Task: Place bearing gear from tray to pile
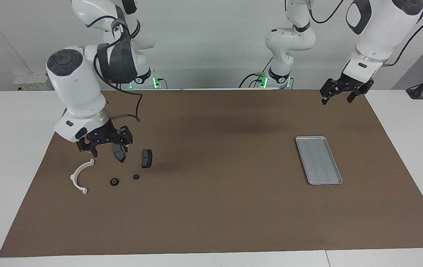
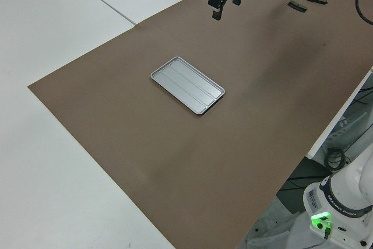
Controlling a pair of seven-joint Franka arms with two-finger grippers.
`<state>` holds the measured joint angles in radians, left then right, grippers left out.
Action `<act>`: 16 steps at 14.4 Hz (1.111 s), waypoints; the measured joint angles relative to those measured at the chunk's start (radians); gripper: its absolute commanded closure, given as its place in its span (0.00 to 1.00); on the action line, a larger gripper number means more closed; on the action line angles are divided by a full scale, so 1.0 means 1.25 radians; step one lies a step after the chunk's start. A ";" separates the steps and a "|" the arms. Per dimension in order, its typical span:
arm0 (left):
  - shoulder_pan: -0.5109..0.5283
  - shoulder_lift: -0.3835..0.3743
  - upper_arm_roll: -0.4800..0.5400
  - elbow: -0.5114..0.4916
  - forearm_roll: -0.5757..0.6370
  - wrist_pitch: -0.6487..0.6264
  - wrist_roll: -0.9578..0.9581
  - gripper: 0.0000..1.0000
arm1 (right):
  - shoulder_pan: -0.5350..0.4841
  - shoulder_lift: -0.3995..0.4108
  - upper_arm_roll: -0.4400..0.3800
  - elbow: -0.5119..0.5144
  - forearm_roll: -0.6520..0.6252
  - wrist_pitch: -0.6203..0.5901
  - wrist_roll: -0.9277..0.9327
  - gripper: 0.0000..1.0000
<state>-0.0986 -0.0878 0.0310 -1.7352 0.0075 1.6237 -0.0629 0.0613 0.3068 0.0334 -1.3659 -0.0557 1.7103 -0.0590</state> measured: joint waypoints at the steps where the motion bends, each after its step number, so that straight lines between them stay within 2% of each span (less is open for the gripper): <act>1: 0.000 0.000 0.000 0.000 0.000 0.000 0.000 0.00 | -0.003 -0.016 -0.001 0.010 0.000 -0.038 0.020 0.00; 5: 0.000 0.000 0.000 0.000 0.000 0.000 0.000 0.00 | -0.035 -0.062 -0.003 0.010 0.000 -0.142 0.052 0.00; 8: 0.000 0.000 0.000 0.000 0.000 0.000 0.000 0.00 | -0.054 -0.082 -0.003 -0.016 0.000 -0.167 0.055 0.00; 16: 0.000 0.000 0.000 0.000 0.000 0.000 0.000 0.00 | -0.065 -0.233 -0.002 -0.174 0.005 -0.208 0.072 0.00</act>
<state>-0.0986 -0.0878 0.0310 -1.7352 0.0075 1.6232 -0.0629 -0.0198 0.0156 0.0310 -1.5833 -0.0489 1.4508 0.0308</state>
